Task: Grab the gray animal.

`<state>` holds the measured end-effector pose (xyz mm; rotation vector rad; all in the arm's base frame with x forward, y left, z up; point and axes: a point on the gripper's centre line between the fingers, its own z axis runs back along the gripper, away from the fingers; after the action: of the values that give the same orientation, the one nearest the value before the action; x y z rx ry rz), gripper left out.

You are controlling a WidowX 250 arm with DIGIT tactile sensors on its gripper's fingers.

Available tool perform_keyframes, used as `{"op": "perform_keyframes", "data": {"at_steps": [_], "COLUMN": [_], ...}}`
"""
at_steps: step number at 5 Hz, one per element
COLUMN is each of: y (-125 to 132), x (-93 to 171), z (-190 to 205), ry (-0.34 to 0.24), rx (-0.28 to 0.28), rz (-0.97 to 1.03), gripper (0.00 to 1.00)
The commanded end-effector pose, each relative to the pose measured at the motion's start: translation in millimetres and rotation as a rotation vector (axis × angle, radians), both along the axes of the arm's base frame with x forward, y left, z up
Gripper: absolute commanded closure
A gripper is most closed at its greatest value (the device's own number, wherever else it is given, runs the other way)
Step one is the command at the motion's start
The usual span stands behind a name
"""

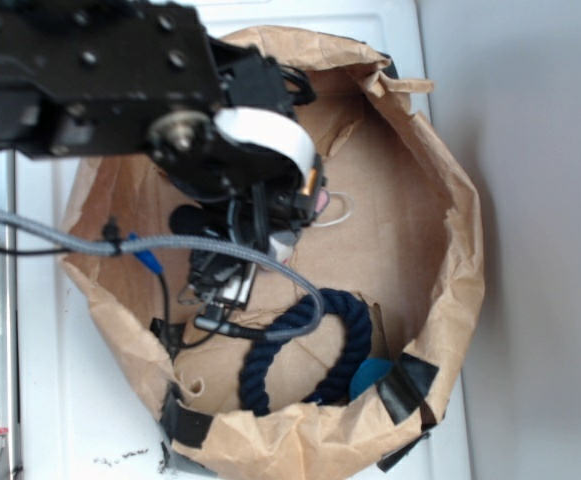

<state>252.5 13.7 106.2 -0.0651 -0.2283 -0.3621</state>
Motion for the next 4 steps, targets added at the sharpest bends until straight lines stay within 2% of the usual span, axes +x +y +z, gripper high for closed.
{"op": "perform_keyframes", "data": {"at_steps": [1, 3, 4], "y": [7.0, 10.0, 13.7], "x": [7.4, 17.5, 20.0], "z": [-2.9, -48.0, -42.7], "ry": [-0.069, -0.113, -0.128], "rx": [0.007, 0.078, 0.044], "rz": [0.124, 0.150, 0.169], "gripper": [0.00, 0.00, 1.00]}}
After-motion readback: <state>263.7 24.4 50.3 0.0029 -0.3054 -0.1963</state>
